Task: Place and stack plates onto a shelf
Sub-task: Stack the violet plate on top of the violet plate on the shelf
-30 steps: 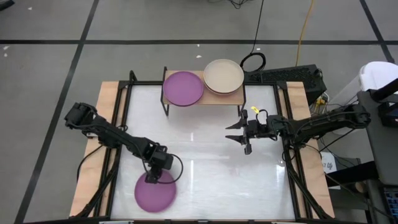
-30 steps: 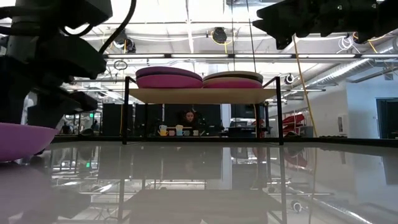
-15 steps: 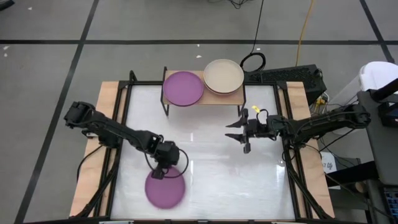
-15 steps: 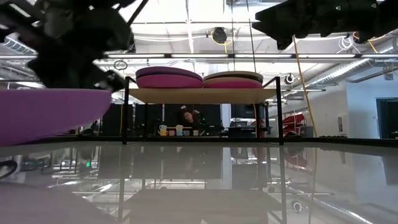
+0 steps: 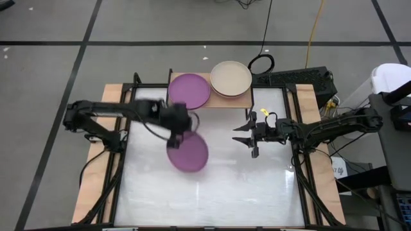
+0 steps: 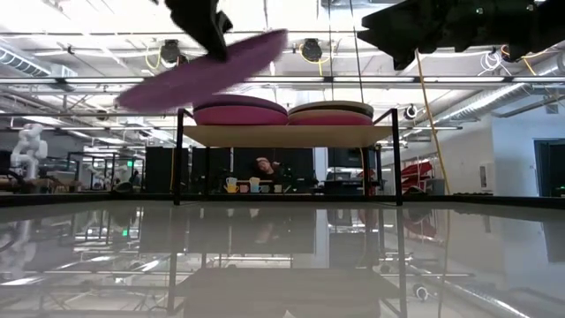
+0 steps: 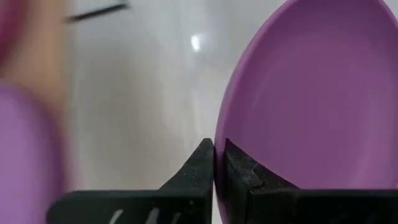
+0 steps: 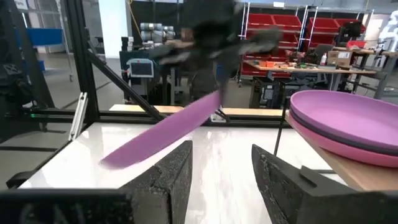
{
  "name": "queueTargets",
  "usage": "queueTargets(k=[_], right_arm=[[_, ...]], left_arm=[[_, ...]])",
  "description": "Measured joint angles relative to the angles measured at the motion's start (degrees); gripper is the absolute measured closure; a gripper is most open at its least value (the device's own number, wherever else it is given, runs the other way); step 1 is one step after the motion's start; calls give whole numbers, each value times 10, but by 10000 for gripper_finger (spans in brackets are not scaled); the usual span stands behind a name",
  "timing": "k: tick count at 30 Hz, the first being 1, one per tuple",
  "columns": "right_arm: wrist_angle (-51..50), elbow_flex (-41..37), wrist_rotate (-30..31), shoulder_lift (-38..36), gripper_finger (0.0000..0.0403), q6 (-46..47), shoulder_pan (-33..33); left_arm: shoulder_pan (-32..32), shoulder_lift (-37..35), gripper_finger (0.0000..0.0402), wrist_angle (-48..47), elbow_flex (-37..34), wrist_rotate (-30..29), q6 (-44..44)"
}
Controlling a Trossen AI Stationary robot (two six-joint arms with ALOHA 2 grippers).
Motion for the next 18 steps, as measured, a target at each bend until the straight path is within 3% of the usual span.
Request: queueTargets(k=[6, 11, 18], right_arm=[[-1, 0, -2, 0, 257, 4, 0], [0, 0, -2, 0, 257, 5, 0], [-1, 0, -2, 0, 257, 2, 0]], left_arm=[[126, -11, 390, -9, 112, 1, 62], [259, -12, 390, 42, 150, 7, 40], [420, 17, 390, 46, 151, 108, -46]])
